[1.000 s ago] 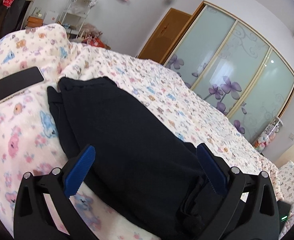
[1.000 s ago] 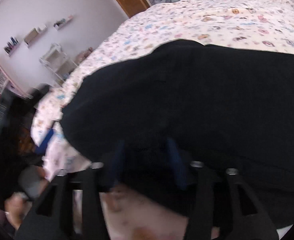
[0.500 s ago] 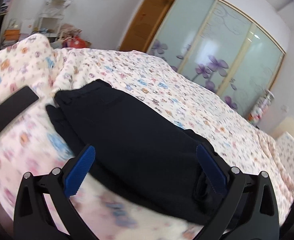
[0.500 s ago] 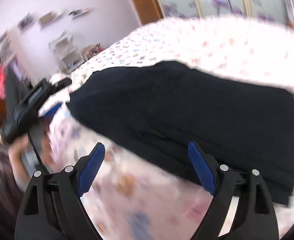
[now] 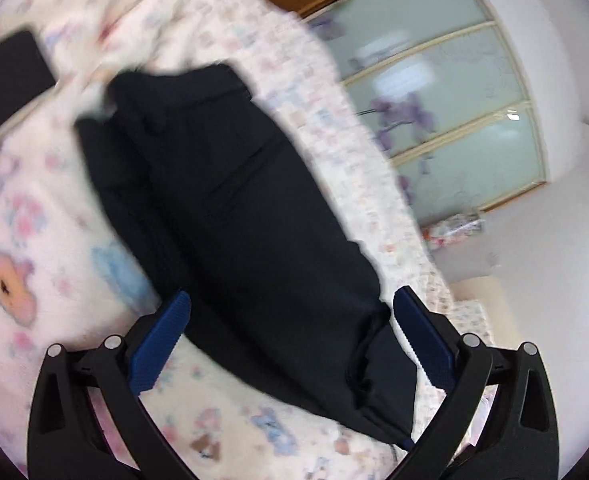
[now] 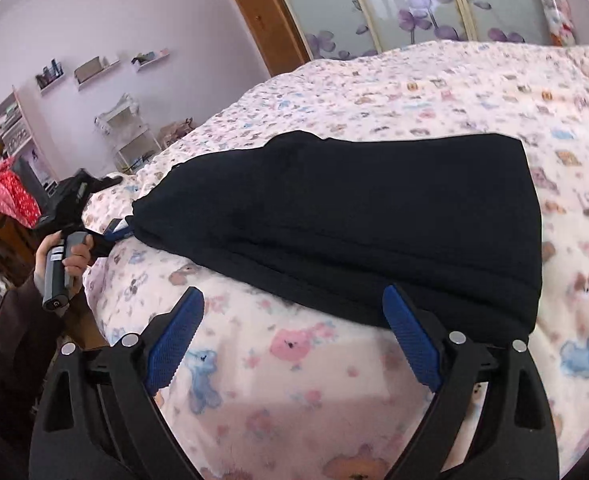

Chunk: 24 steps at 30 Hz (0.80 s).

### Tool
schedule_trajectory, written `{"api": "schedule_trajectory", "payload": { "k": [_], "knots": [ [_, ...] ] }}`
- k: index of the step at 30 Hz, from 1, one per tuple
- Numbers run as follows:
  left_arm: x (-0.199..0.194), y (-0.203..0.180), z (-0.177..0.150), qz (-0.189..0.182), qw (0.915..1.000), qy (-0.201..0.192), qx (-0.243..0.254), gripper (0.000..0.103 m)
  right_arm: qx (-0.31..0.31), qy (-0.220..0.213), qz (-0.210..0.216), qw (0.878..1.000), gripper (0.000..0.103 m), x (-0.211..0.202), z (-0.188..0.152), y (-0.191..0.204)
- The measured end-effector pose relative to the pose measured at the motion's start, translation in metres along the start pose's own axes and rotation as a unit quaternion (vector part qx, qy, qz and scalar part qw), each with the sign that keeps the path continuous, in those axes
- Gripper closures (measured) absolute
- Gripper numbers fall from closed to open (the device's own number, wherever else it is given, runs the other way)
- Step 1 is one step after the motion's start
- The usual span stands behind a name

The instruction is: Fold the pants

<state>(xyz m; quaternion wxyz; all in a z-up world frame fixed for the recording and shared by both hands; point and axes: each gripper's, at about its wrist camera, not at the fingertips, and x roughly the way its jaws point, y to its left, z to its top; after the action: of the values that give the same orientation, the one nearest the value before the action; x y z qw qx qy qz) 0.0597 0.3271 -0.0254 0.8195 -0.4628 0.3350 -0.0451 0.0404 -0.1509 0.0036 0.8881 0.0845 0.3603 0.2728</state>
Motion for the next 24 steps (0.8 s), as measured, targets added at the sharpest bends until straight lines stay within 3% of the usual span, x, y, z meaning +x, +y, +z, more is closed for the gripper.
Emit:
{"api": "schedule_trajectory", "payload": {
  "k": [7, 10, 13, 16, 18, 24],
  "knots": [
    [0.001, 0.011, -0.016, 0.039, 0.9987, -0.015, -0.029, 0.008, -0.014, 0.008, 0.007, 1.0, 0.01, -0.004, -0.005, 0.004],
    [0.0, 0.016, -0.017, 0.024, 0.9987, -0.028, -0.035, 0.007, -0.011, 0.009, 0.013, 1.0, 0.01, -0.004, -0.006, 0.006],
    [0.006, 0.016, -0.004, 0.025, 0.998, -0.037, -0.045, 0.003, -0.012, 0.01, 0.014, 1.0, 0.01, -0.002, -0.006, 0.008],
    [0.01, 0.011, 0.016, 0.033, 0.9959, -0.076, -0.036, 0.003, -0.015, 0.014, 0.009, 1.0, 0.01, 0.0, -0.008, 0.009],
    [0.011, 0.012, 0.027, 0.019, 0.9946, -0.091, -0.046, 0.004, -0.017, 0.015, 0.006, 1.0, 0.01, 0.001, -0.009, 0.009],
    [0.02, 0.031, 0.047, 0.015, 0.99, -0.083, -0.114, 0.009, -0.019, 0.014, 0.009, 1.0, 0.01, 0.003, -0.008, 0.01]
  ]
}}
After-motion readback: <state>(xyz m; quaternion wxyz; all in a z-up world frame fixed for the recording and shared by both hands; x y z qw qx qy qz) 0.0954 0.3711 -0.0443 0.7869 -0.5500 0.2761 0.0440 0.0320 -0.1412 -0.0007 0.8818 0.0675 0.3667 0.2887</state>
